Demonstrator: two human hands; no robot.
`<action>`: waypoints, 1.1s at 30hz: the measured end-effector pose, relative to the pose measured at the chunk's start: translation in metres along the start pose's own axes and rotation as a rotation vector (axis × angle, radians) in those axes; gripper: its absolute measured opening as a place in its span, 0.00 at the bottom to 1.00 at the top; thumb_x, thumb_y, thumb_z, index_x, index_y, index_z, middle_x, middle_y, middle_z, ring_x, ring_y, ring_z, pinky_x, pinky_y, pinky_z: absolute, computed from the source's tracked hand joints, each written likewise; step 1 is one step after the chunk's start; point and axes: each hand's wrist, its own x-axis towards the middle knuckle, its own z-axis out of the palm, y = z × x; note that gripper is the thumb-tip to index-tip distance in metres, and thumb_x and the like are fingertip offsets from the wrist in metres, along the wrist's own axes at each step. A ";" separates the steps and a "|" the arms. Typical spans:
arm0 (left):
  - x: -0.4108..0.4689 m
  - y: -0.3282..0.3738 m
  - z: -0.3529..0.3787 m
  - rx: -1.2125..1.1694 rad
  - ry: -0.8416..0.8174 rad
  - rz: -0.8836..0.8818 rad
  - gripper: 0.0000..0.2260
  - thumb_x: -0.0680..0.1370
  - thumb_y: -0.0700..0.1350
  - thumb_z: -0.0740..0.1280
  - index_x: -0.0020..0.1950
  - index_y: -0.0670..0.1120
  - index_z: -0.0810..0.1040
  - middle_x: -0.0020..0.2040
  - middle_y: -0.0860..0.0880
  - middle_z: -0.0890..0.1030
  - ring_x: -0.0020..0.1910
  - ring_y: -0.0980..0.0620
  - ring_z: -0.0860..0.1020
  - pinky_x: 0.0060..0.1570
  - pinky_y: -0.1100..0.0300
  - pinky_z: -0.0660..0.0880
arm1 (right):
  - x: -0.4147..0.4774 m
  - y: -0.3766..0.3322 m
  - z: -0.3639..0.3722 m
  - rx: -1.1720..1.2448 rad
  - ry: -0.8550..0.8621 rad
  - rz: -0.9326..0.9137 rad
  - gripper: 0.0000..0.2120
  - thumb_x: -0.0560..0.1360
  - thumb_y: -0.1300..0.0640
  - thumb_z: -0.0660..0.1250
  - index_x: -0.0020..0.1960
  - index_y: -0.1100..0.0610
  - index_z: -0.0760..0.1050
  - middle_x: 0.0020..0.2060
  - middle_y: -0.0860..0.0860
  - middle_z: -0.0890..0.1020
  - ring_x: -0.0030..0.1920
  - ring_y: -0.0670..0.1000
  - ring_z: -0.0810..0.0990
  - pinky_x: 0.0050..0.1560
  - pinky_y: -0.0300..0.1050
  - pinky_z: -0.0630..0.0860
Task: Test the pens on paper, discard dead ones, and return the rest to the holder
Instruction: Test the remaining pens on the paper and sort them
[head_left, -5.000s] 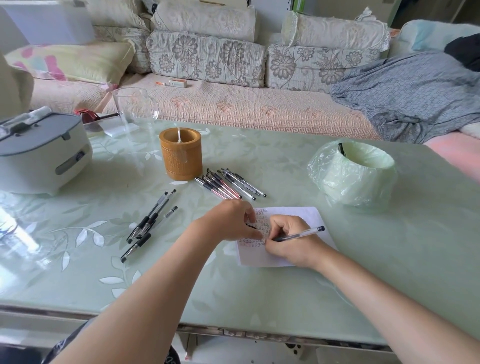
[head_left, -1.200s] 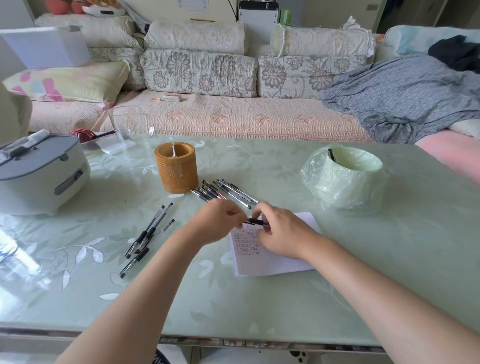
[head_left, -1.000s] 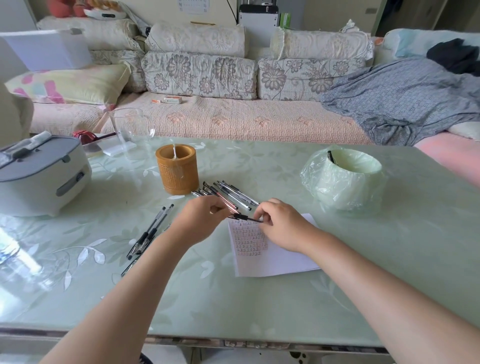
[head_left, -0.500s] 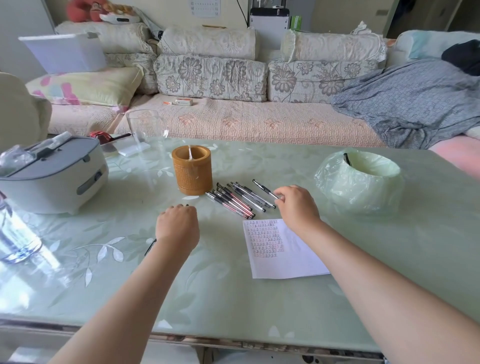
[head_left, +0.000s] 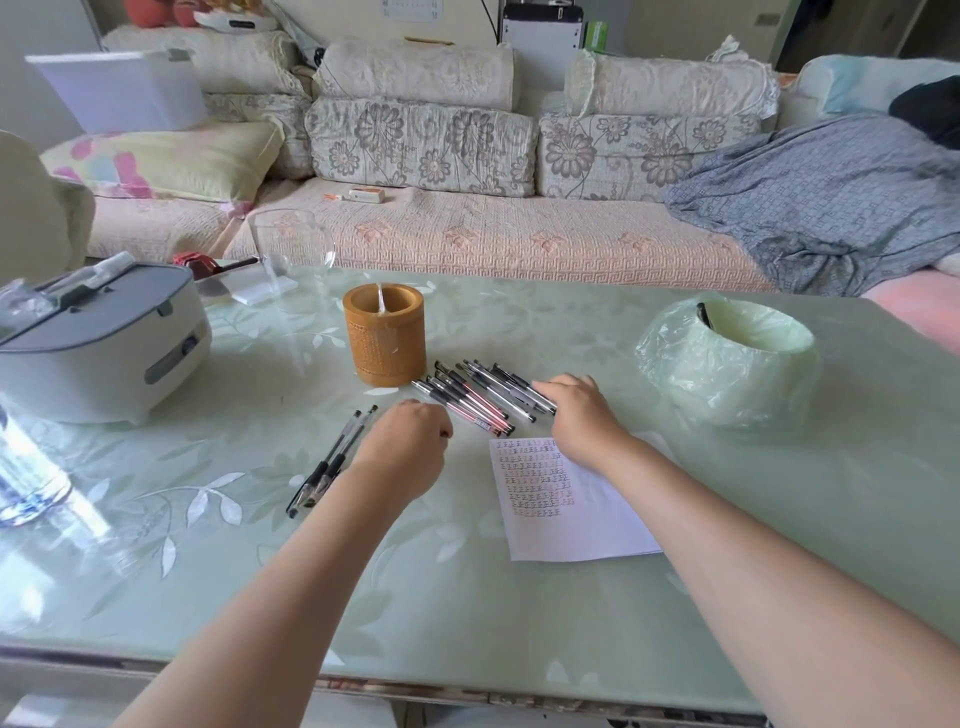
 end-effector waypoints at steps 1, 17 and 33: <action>0.000 0.002 -0.002 -0.027 0.014 0.000 0.10 0.79 0.40 0.61 0.55 0.46 0.80 0.51 0.46 0.80 0.47 0.47 0.76 0.45 0.56 0.73 | -0.001 0.000 -0.001 0.007 -0.011 -0.002 0.31 0.72 0.73 0.53 0.73 0.57 0.68 0.66 0.54 0.73 0.62 0.58 0.68 0.64 0.50 0.67; -0.004 0.034 -0.030 -1.056 0.310 -0.226 0.03 0.74 0.42 0.71 0.45 0.49 0.83 0.35 0.48 0.83 0.32 0.54 0.77 0.38 0.57 0.75 | -0.066 -0.077 -0.045 0.890 -0.502 0.088 0.11 0.79 0.52 0.64 0.53 0.58 0.80 0.41 0.50 0.84 0.31 0.50 0.75 0.27 0.38 0.63; -0.001 0.058 -0.001 -0.595 -0.245 -0.031 0.06 0.75 0.45 0.70 0.51 0.48 0.78 0.39 0.51 0.85 0.31 0.55 0.79 0.39 0.60 0.76 | -0.062 -0.038 -0.053 1.109 -0.143 0.432 0.04 0.77 0.55 0.69 0.46 0.56 0.77 0.45 0.52 0.84 0.29 0.52 0.81 0.23 0.38 0.63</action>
